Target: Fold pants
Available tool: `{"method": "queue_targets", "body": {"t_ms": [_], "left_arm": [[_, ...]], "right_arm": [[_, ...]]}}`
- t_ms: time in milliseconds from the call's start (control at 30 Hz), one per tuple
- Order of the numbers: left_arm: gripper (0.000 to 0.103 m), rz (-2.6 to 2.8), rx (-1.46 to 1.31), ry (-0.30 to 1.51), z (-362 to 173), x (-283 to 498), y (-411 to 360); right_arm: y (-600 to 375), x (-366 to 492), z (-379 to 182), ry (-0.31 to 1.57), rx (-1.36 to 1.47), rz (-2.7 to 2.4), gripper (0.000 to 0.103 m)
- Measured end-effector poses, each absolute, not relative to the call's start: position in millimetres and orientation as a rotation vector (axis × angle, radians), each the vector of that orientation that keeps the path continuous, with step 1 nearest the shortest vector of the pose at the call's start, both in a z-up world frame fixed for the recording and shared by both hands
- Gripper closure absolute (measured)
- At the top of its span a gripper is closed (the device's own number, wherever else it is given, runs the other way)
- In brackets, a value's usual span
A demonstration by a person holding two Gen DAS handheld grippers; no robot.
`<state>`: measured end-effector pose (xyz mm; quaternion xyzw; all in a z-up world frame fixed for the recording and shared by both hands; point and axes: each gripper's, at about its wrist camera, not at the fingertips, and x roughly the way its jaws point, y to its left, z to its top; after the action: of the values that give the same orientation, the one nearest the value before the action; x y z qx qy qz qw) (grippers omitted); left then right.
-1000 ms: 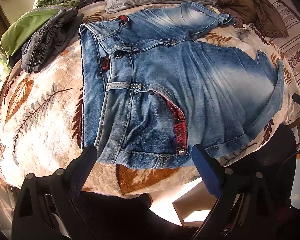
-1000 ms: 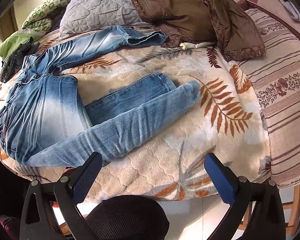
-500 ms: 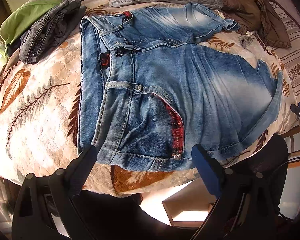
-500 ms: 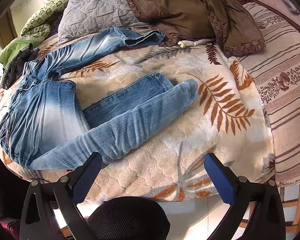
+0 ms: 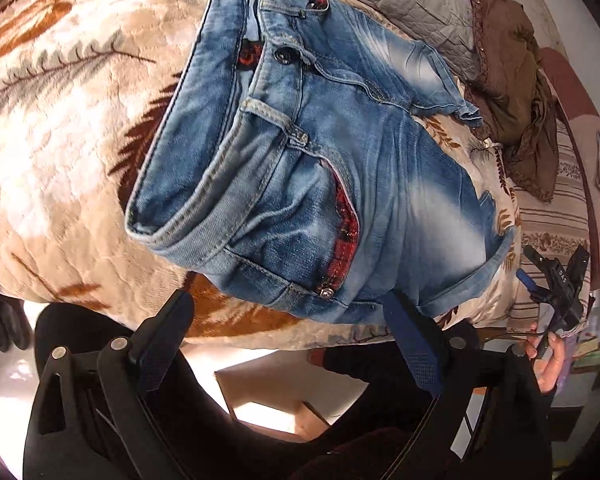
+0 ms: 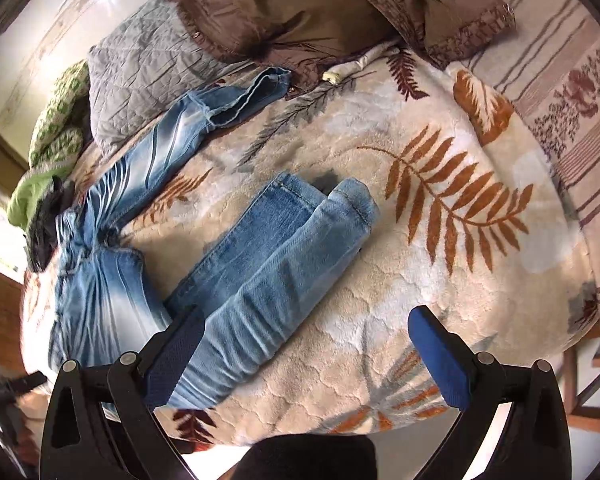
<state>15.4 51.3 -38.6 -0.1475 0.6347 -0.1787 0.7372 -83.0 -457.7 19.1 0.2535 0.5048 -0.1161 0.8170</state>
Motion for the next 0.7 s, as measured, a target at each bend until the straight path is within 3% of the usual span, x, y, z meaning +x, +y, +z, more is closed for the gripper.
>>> {"method": "queue_targets", "body": {"t_ms": [200, 233, 267, 300, 333, 367, 533, 700], "left_arm": [[0.006, -0.296, -0.494, 1.405, -70, 27, 53], [0.006, -0.287, -0.523, 1.376, -67, 28, 54], [0.016, -0.302, -0.533, 1.342, -61, 32, 51], [0.031, -0.314, -0.534, 1.323, -54, 36, 47], [0.066, -0.336, -0.531, 1.317, -46, 40, 43], [0.086, -0.357, -0.521, 1.302, -38, 44, 41], [0.089, -0.298, -0.391, 1.204, -6, 39, 40], [0.089, -0.245, -0.320, 1.340, -53, 23, 46]], "right_arm": [[-480, -40, -22, 1.155, 0.772, -0.325, 0.002], [-481, -38, -29, 1.160, 0.786, -0.332, 0.013], [-481, -37, -33, 1.147, 0.804, -0.317, 0.029], [-482, -36, -35, 1.119, 0.827, -0.282, 0.083], [-484, -35, -34, 1.115, 0.827, -0.260, 0.098], [-487, -33, -27, 1.096, 0.831, -0.222, 0.098], [-501, -74, 50, 0.780, 0.783, -0.152, 0.098], [-513, -114, -17, 1.011, 0.781, -0.291, 0.090]]}}
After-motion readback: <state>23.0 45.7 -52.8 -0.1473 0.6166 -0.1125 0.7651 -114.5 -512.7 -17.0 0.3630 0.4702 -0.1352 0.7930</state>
